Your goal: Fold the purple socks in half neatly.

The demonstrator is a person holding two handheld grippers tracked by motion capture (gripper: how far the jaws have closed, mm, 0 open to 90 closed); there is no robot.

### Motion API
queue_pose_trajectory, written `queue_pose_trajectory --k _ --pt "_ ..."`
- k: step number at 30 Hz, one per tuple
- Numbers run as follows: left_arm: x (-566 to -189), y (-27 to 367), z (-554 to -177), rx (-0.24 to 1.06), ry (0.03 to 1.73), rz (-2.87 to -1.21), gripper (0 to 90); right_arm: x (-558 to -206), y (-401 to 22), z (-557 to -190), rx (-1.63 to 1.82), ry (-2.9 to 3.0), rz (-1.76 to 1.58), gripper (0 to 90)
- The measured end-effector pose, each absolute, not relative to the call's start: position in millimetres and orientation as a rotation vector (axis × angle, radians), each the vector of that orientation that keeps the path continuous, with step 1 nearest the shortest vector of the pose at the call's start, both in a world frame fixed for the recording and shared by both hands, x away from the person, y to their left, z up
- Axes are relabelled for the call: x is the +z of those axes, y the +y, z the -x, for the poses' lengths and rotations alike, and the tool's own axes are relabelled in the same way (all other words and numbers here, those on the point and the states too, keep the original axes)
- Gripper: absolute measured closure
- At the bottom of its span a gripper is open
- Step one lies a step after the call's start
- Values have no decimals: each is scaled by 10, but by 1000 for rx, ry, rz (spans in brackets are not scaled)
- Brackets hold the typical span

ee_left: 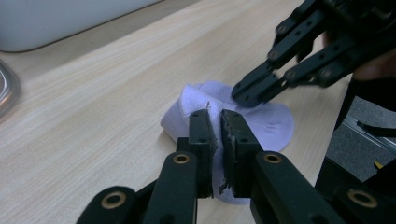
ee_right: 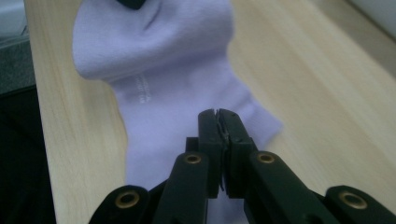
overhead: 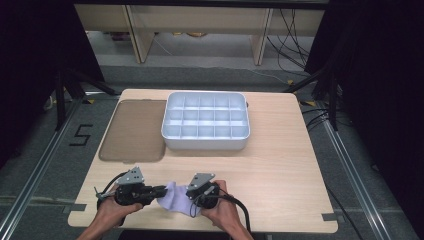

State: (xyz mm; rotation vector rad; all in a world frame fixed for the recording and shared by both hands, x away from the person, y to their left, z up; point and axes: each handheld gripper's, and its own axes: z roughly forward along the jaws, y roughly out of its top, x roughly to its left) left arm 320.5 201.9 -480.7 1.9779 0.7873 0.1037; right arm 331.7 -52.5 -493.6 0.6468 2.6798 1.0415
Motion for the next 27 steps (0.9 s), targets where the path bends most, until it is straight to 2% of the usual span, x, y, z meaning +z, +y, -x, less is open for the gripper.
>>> queue_pose_trajectory --k 4,9,18,27 --pt "-4790 1962 -3209 106 799 -1982 825 -4882 -730 -3240 1015 2684 -675 895" --pt "-4780 1838 -3219 110 798 -1994 825 -5031 -704 -3292 947 2734 -635 900" --pt "-4890 1526 -3341 82 811 -2015 823 -5034 -711 -3349 974 2742 -682 900" --pt "-4941 1428 -3379 78 825 -2029 822 -5050 -727 -3370 990 2731 -665 900"
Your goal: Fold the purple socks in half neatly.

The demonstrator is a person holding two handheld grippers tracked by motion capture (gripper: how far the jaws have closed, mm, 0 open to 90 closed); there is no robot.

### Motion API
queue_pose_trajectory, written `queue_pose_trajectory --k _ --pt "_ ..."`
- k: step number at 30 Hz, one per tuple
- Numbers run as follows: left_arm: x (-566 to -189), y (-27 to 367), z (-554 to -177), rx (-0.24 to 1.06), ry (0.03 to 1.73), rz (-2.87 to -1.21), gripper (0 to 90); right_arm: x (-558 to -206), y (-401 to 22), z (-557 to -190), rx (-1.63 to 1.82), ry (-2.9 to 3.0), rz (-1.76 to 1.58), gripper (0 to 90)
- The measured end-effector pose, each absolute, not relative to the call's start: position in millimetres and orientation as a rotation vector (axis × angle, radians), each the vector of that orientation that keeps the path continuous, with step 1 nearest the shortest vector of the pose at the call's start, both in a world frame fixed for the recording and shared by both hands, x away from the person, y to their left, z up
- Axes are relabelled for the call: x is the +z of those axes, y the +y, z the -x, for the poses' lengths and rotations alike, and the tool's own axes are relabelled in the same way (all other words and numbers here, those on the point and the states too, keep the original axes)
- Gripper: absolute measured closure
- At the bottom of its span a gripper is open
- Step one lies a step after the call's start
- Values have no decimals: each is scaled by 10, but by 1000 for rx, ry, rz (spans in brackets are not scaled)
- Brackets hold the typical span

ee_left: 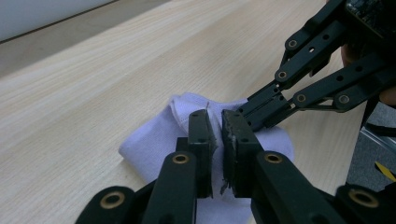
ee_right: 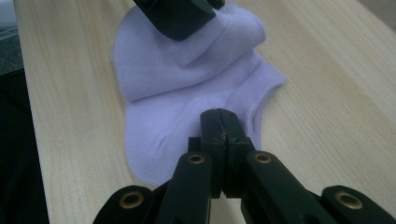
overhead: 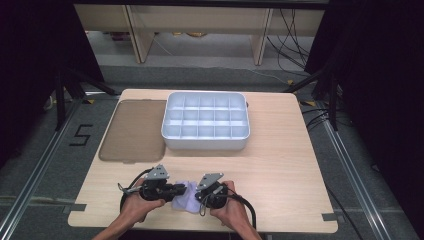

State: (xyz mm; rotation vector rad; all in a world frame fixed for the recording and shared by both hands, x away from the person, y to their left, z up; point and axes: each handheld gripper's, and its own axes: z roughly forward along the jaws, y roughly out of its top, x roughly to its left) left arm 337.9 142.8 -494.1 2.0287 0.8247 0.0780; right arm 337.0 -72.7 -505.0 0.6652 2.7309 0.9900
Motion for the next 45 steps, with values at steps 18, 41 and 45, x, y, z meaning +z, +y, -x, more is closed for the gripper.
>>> queue_pose_trajectory --k 18,41,45 --pt "-4899 1396 -3371 22 823 -1936 611 -4878 -924 -3365 1059 2668 -775 887" --pt "-5139 1493 -3172 73 731 -2164 892 -4714 -652 -3292 1149 2658 -618 896" --pt "-5140 1498 -3159 68 754 -2162 892 -4788 -590 -3296 1085 2699 -614 900"
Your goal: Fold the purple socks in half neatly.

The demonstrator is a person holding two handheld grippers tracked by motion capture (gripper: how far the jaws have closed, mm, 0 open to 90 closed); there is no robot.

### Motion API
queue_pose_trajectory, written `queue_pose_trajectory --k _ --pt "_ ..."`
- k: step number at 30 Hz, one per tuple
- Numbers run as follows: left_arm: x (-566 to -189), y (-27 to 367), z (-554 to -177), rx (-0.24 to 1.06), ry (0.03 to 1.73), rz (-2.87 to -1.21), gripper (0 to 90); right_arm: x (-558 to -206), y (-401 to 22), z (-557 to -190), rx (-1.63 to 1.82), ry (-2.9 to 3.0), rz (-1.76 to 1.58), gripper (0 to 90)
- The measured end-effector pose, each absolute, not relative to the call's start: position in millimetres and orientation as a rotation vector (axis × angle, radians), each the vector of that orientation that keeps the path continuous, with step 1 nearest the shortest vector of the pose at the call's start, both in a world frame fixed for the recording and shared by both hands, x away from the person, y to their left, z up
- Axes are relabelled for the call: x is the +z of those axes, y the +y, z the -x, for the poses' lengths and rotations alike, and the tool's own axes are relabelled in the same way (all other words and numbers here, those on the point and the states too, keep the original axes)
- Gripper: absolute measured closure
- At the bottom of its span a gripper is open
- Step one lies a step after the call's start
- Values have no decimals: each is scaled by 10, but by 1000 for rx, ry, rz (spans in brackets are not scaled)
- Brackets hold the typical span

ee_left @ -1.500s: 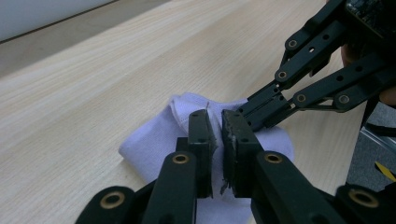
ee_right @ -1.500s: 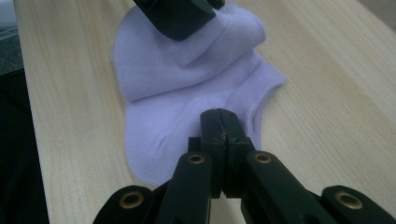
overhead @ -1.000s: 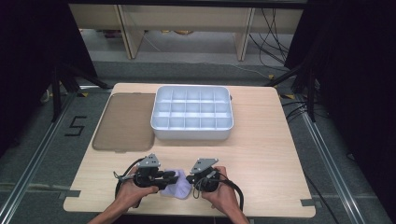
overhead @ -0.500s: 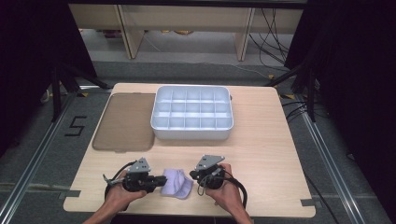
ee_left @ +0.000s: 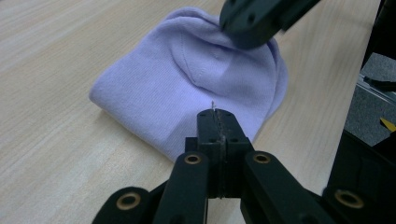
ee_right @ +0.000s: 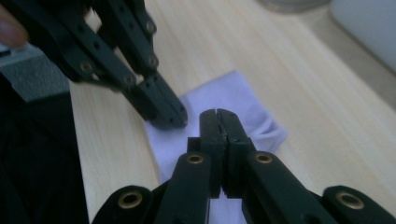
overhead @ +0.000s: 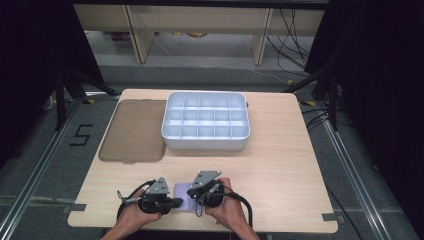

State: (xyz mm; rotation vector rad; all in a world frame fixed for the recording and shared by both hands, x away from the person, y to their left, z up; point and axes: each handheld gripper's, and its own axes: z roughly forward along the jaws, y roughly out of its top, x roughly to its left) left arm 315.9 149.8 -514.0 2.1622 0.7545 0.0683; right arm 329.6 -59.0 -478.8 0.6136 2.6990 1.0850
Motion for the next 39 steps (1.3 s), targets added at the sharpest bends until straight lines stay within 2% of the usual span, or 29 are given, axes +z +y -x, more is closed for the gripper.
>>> queue_pose_trajectory --k 3,11,15,19,25,26,32,39 --pt "-5140 1503 -3161 75 750 -2168 892 -4915 -662 -3346 911 2715 -622 900" --pt "-5035 1533 -3190 96 736 -2131 869 -4959 -757 -3389 959 2731 -683 900" --pt "-4936 1541 -3377 173 767 -2066 879 -4962 -751 -3391 972 2749 -694 900" --pt "-5138 1539 -3564 177 818 -2125 890 -4960 -752 -3387 971 2746 -696 900" --pt "-5074 1560 -3523 164 818 -2086 883 -4965 -751 -3386 974 2740 -705 900" --pt "-5037 1564 -3465 165 771 -2104 882 -4970 -751 -3386 980 2729 -707 900" --pt "-5151 1516 -3274 117 741 -2157 871 -4971 -752 -3392 983 2725 -702 899" --pt "-5147 1512 -3295 129 734 -2157 877 -4946 -753 -3365 984 2724 -720 890"
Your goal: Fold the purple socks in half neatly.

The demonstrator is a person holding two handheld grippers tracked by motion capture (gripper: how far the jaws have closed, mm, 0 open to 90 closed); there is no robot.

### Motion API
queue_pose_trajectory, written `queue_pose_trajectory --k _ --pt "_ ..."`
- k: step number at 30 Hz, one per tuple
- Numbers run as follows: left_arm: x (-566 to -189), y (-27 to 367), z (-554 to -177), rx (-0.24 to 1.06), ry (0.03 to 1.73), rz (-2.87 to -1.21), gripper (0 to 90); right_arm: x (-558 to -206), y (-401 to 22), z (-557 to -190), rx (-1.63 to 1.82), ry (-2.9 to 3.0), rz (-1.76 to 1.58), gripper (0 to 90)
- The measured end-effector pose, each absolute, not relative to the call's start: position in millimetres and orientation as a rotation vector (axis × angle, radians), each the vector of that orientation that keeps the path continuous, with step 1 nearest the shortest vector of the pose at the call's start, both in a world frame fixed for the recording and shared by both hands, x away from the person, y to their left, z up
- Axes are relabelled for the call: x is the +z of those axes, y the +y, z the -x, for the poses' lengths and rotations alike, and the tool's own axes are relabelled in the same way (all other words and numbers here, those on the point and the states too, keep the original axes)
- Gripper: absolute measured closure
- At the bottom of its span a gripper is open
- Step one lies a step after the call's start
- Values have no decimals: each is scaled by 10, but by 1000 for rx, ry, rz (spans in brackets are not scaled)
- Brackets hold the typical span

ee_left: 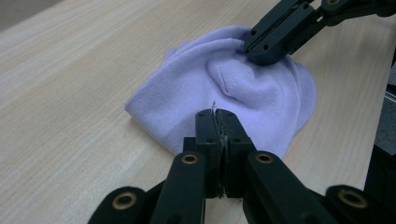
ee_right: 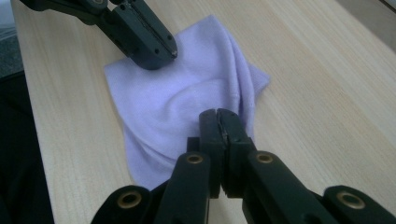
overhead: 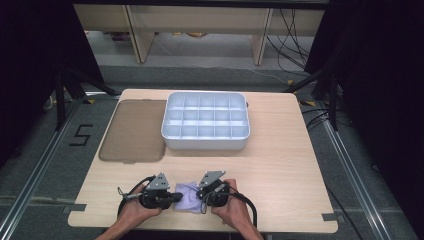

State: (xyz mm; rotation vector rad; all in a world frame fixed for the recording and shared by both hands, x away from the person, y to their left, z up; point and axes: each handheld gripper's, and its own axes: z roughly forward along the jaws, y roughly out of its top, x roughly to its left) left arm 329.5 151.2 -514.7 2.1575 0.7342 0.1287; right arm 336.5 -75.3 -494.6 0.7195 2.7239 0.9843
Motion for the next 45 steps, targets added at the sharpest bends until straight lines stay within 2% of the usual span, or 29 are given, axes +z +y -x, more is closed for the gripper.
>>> queue_pose_trajectory --k 7,12,15,18,21,22,24,27,33,34,36,37,45 --pt "-5149 1507 -3295 132 741 -2154 877 -4818 -700 -3306 1057 2677 -678 889" --pt "-5161 1538 -3331 109 767 -2135 876 -4883 -544 -3267 971 2759 -632 890" --pt "-5160 1550 -3362 143 763 -2140 872 -4978 -500 -3286 933 2771 -648 899" --pt "-5138 1576 -3394 155 784 -2139 828 -4974 -451 -3280 924 2767 -633 900" --pt "-5114 1650 -3367 139 832 -2098 697 -4986 -444 -3270 928 2750 -636 900" --pt "-5114 1676 -3364 131 852 -2091 697 -4986 -444 -3270 928 2750 -636 900" --pt "-5151 1738 -3328 71 946 -2068 627 -4981 -440 -3246 924 2757 -672 900" --pt "-5177 1719 -3319 42 965 -2045 609 -4979 -451 -3264 924 2752 -644 899" --pt "-5197 1688 -3314 26 944 -2041 663 -4992 -446 -3255 934 2743 -645 898" --pt "-5203 1688 -3321 22 943 -2041 716 -5003 -456 -3277 947 2729 -619 898" --pt "-5217 1689 -3322 7 960 -2015 746 -4993 -455 -3261 941 2743 -642 897" --pt "-5216 1699 -3325 7 961 -2014 805 -4988 -467 -3260 939 2743 -630 895" --pt "-5143 1728 -3317 16 952 -1971 842 -4886 -430 -3196 1102 2740 -611 897"
